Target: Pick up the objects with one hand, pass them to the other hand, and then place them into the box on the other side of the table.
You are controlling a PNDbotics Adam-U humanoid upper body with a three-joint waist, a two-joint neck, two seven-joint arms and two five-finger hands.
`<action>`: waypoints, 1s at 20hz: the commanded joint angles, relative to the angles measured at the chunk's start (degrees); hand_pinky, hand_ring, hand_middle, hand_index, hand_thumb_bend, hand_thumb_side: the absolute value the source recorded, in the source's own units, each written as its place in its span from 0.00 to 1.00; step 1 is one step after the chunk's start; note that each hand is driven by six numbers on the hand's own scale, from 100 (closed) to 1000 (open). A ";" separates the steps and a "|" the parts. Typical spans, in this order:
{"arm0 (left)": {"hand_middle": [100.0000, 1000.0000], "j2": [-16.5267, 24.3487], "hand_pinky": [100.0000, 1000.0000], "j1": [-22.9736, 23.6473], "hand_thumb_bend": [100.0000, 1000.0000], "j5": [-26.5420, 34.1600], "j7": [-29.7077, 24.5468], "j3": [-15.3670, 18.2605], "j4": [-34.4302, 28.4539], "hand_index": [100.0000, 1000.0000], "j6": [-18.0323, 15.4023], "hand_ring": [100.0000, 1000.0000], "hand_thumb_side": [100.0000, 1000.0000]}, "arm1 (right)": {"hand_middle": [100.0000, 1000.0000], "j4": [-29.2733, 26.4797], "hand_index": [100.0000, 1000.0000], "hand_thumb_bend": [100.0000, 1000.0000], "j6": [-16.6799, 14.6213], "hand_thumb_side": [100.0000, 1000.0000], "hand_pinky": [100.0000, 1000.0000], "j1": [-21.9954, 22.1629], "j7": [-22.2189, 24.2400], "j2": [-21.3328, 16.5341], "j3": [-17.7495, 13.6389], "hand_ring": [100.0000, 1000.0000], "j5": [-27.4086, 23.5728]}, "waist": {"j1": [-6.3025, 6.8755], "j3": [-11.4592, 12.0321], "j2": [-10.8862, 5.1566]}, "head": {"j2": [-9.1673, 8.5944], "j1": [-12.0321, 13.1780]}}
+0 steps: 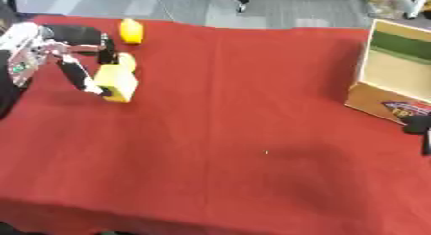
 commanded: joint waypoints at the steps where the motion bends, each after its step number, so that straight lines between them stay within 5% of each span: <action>1: 0.34 2.57 0.62 -0.15 0.07 11.14 -13.32 2.48 -5.62 0.50 -9.28 0.40 0.36 | 0.10 -0.94 0.43 0.00 -0.55 0.75 0.58 -1.10 0.78 -1.12 0.71 0.61 0.45 | 0.36 0.16 -1.72 | -0.12 -0.39; 6: 0.31 -1.18 0.64 1.89 0.00 33.66 -15.37 2.48 -10.13 0.49 -0.04 0.38 0.56 | 0.14 -2.90 0.47 0.00 -2.79 0.67 0.60 -4.84 3.80 -3.20 5.06 0.65 1.33 | -0.09 0.46 -1.76 | -0.12 -1.38; 10: 0.31 -5.38 0.66 1.98 0.00 49.37 -17.25 -1.57 -11.46 0.50 9.97 0.38 0.73 | 0.25 -4.58 0.56 0.00 -5.54 0.60 0.62 -10.41 8.49 -6.28 10.48 0.72 1.78 | -0.36 0.81 -1.79 | -0.12 -2.36; 11: 0.31 -6.13 0.67 1.83 0.00 52.41 -17.49 -2.76 -11.76 0.49 12.56 0.38 0.65 | 0.27 -4.70 0.58 0.00 -6.25 0.57 0.63 -11.58 9.49 -6.93 11.44 0.73 2.28 | -0.39 0.88 -1.78 | -0.12 -2.60; 12: 0.31 -6.85 0.67 1.69 0.00 55.07 -17.69 -3.98 -12.05 0.49 15.02 0.38 0.77 | 0.27 -4.69 0.58 0.00 -7.02 0.57 0.63 -12.66 10.32 -7.55 12.24 0.73 3.14 | -0.42 0.93 -1.76 | -0.12 -2.83; 13: 0.31 -7.14 0.67 1.54 0.00 56.93 -17.78 -4.73 -12.45 0.49 16.91 0.38 0.77 | 0.27 -4.51 0.58 0.00 -7.57 0.57 0.63 -13.23 10.71 -7.82 12.68 0.73 3.85 | -0.43 0.97 -1.74 | -0.12 -2.95; 14: 0.31 -8.00 0.67 1.56 0.00 58.94 -17.82 -6.03 -12.38 0.49 19.09 0.37 0.81 | 0.32 -4.43 0.60 0.00 -8.49 0.38 0.65 -14.37 11.51 -8.68 13.27 0.74 5.75 | -0.52 0.96 -1.70 | -0.12 -3.14; 16: 0.31 -9.43 0.68 1.17 0.00 62.82 -17.86 -8.61 -11.99 0.49 23.42 0.38 0.83 | 0.39 -3.69 0.65 0.00 -10.47 0.29 0.69 -16.08 12.90 -9.73 14.28 0.76 12.23 | -0.59 1.03 -1.67 | -0.12 -3.48; 20: 0.32 -12.09 0.68 0.41 0.00 66.66 -18.40 -11.97 -11.36 0.50 29.07 0.38 0.84 | 0.54 -0.58 0.80 0.00 -13.29 0.33 0.75 -18.75 15.58 -9.81 16.95 0.83 27.33 | -0.69 1.17 -1.60 | -0.12 -4.12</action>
